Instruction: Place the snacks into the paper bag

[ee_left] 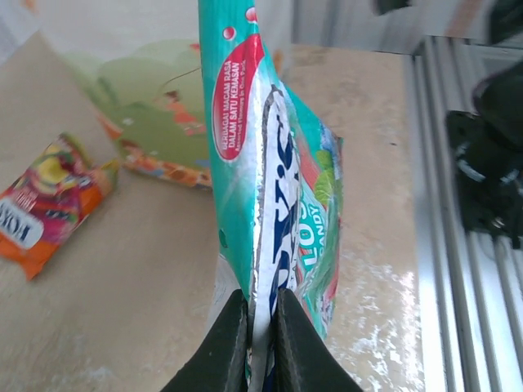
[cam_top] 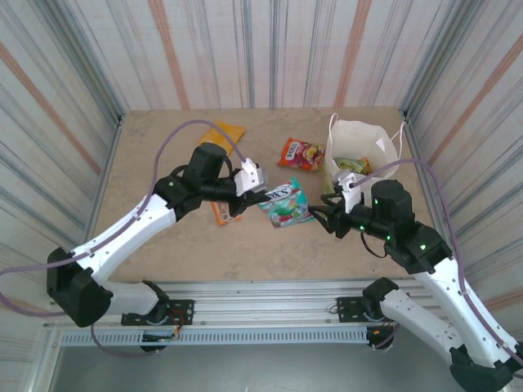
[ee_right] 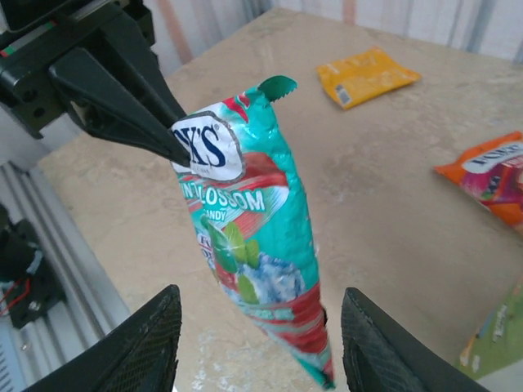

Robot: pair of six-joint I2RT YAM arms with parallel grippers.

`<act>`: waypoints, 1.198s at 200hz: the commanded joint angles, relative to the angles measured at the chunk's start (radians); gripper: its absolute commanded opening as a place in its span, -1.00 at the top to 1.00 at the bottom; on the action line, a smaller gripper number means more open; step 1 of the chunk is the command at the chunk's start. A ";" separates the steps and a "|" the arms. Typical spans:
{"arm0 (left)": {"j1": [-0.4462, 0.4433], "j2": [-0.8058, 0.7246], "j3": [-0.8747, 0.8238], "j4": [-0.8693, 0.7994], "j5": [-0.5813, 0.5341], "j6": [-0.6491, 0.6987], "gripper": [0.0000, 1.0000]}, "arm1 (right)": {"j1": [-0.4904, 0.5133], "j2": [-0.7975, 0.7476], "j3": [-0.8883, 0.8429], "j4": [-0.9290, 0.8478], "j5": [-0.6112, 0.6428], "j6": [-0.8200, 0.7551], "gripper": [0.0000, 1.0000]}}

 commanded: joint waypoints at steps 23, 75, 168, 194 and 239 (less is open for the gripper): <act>-0.036 -0.066 -0.033 0.020 0.085 0.150 1.00 | 0.016 0.032 0.044 -0.063 -0.100 -0.089 -0.23; -0.051 -0.096 -0.028 -0.004 0.126 0.167 1.00 | 0.064 0.092 0.061 -0.086 -0.092 -0.107 -0.30; -0.060 -0.107 0.005 0.023 0.107 0.072 0.98 | 0.112 0.123 -0.023 0.024 -0.077 -0.071 0.15; -0.060 -0.093 0.025 0.010 0.080 0.048 0.97 | 0.112 0.089 -0.048 0.048 -0.051 -0.072 0.59; -0.060 -0.076 0.038 0.018 0.038 -0.003 0.57 | 0.112 0.035 -0.047 0.055 -0.004 -0.079 0.97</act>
